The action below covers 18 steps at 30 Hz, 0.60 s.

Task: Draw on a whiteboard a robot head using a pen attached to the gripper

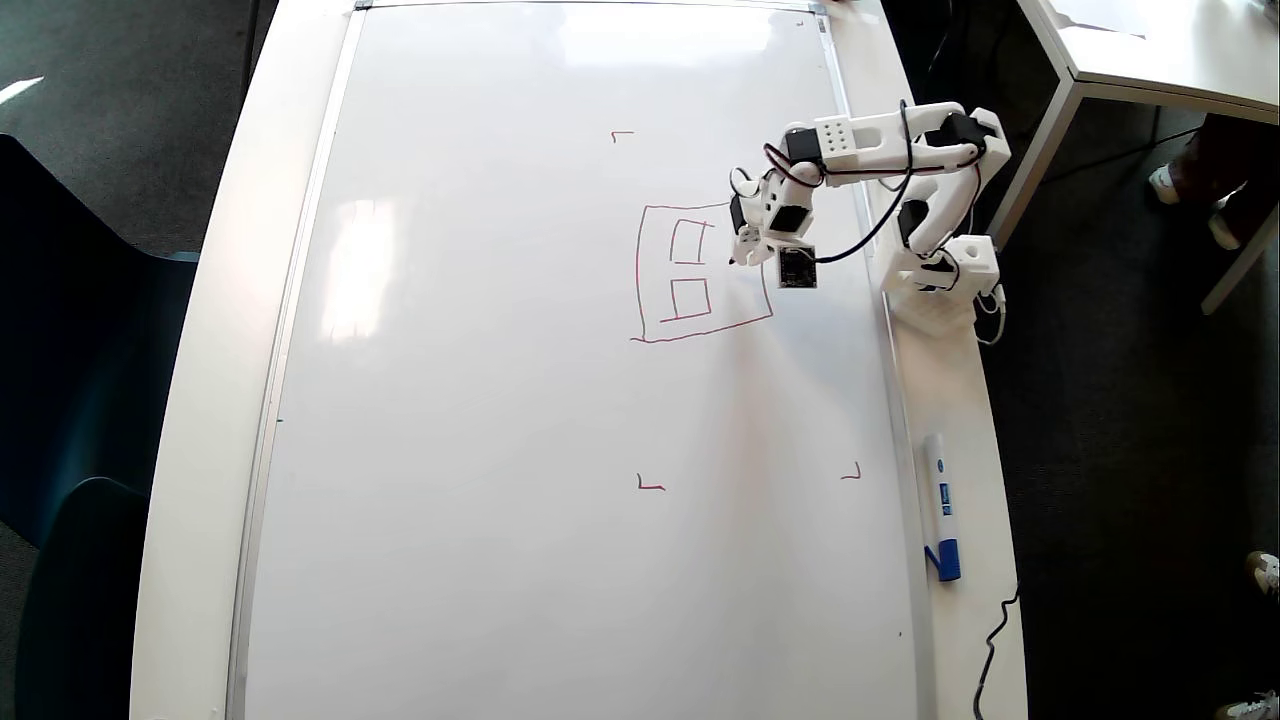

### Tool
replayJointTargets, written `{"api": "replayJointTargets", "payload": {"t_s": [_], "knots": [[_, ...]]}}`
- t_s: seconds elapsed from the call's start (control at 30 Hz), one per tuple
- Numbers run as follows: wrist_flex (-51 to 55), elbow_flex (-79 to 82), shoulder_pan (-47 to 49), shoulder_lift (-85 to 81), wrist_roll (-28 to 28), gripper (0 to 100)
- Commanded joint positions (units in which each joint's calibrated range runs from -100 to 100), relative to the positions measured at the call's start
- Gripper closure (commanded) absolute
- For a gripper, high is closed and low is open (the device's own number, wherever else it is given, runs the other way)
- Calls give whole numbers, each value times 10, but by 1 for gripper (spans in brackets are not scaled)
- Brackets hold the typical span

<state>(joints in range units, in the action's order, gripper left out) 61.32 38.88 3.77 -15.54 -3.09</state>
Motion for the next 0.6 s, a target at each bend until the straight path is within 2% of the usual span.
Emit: {"api": "replayJointTargets", "payload": {"t_s": [0.0, 0.57], "knots": [[-6, -1, 13, -17, 2, 99], [-11, -24, 29, 34, 2, 99]]}}
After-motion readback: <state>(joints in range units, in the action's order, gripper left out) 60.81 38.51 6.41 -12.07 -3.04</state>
